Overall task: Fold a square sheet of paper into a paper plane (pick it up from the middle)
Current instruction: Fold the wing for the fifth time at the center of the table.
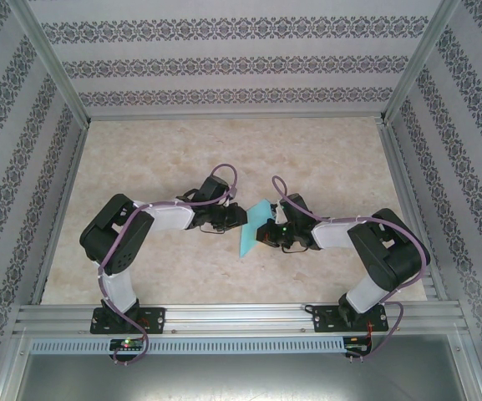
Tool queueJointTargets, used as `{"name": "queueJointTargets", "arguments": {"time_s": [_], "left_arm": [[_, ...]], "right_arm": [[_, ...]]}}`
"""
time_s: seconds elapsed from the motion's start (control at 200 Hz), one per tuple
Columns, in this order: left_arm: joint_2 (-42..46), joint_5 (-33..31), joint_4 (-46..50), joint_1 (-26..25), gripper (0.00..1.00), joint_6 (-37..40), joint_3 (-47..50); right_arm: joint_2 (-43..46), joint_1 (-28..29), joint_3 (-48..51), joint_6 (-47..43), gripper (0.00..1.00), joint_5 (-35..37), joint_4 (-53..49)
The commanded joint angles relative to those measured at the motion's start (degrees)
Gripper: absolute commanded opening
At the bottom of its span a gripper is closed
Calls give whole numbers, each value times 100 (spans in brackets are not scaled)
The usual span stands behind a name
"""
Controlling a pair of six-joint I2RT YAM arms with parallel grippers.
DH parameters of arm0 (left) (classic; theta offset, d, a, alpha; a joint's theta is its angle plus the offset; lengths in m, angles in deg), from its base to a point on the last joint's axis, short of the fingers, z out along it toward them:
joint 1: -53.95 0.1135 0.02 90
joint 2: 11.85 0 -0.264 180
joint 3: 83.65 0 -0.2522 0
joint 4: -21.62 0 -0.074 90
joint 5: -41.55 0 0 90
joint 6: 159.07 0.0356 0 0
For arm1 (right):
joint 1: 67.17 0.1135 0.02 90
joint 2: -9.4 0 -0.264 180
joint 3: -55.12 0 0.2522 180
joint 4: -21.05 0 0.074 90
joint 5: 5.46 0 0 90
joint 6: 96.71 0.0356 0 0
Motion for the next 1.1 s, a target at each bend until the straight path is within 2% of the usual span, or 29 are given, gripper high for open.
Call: {"name": "queueJointTargets", "arguments": {"time_s": [0.0, 0.29, 0.455, 0.644, 0.784, 0.944, 1.094], "left_arm": [[135, 130, 174, -133, 20, 168, -208], [58, 150, 441, -265, 19, 353, -408], [20, 135, 635, -283, 13, 508, -477], [115, -596, 1578, -379, 10, 1155, -790], [18, -1013, 1973, -456, 10, 1470, -984], [-177, -1167, 2101, -569, 13, 1634, -1216], [-123, -1044, 2020, -591, 23, 1603, -1202]], "right_arm": [[-157, -62, 130, -115, 3, 211, -214], [-178, -62, 94, -136, 3, 241, -230], [-169, -62, 94, -142, 3, 241, -234], [-166, -64, 103, -158, 3, 231, -239], [-162, -72, 94, -158, 3, 211, -231], [-140, -76, 94, -147, 3, 211, -239], [-133, -104, 103, -155, 3, 203, -248]]}}
